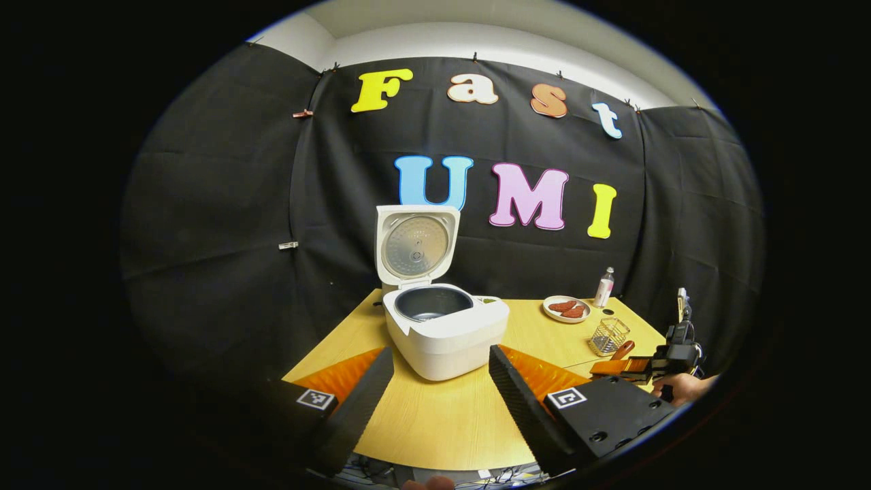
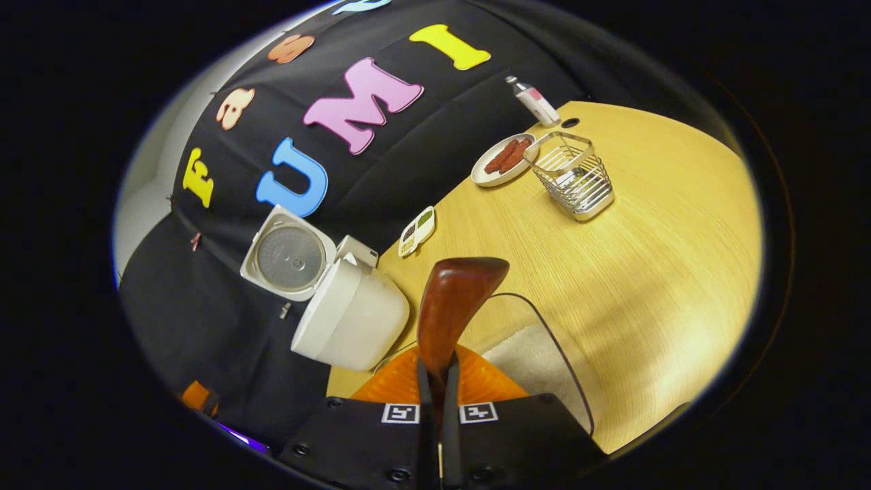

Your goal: Close the left gripper, press the button to open the rice cooker; take a wooden spoon from the chopstick holder with the right hand, scoop a spoonful of rice and pour it into the rice cooker, then put the wooden spoon back into the chopstick holder.

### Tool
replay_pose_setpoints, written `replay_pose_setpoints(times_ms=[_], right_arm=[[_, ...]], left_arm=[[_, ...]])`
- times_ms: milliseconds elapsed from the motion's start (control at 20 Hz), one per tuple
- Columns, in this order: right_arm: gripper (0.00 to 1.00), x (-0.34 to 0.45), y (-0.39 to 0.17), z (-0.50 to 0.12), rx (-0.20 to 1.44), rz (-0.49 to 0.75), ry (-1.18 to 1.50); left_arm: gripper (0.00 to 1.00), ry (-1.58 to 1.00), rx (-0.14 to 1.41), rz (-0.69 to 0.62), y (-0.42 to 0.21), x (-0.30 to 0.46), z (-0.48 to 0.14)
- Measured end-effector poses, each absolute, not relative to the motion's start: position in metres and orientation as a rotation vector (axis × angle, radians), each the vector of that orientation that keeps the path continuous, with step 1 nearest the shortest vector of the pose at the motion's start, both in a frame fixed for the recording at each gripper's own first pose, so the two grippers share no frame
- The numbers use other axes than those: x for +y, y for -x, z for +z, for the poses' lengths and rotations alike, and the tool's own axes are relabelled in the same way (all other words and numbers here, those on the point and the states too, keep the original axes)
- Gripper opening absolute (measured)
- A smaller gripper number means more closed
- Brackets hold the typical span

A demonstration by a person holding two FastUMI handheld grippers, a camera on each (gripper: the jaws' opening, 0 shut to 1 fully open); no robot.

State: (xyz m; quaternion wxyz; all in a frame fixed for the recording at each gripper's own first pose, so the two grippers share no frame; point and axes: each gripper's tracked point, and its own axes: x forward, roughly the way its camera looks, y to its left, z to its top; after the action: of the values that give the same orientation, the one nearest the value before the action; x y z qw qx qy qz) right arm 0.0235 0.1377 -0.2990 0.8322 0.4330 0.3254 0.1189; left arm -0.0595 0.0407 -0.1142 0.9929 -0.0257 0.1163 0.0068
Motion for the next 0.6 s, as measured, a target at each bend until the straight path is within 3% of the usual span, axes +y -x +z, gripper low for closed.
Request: replay_pose_setpoints(times_ms=[200, 600], right_arm=[[0.07, 0.127, -0.026, -0.274, 0.67, 0.237, -1.017], [0.06, 0.131, -0.054, -0.158, 0.552, 0.266, -1.154]], left_arm=[[0.98, 0.053, 0.233, 0.015, 0.058, 0.037, -0.115], [0.98, 0.072, 0.239, 0.012, 0.05, 0.03, -0.118]])
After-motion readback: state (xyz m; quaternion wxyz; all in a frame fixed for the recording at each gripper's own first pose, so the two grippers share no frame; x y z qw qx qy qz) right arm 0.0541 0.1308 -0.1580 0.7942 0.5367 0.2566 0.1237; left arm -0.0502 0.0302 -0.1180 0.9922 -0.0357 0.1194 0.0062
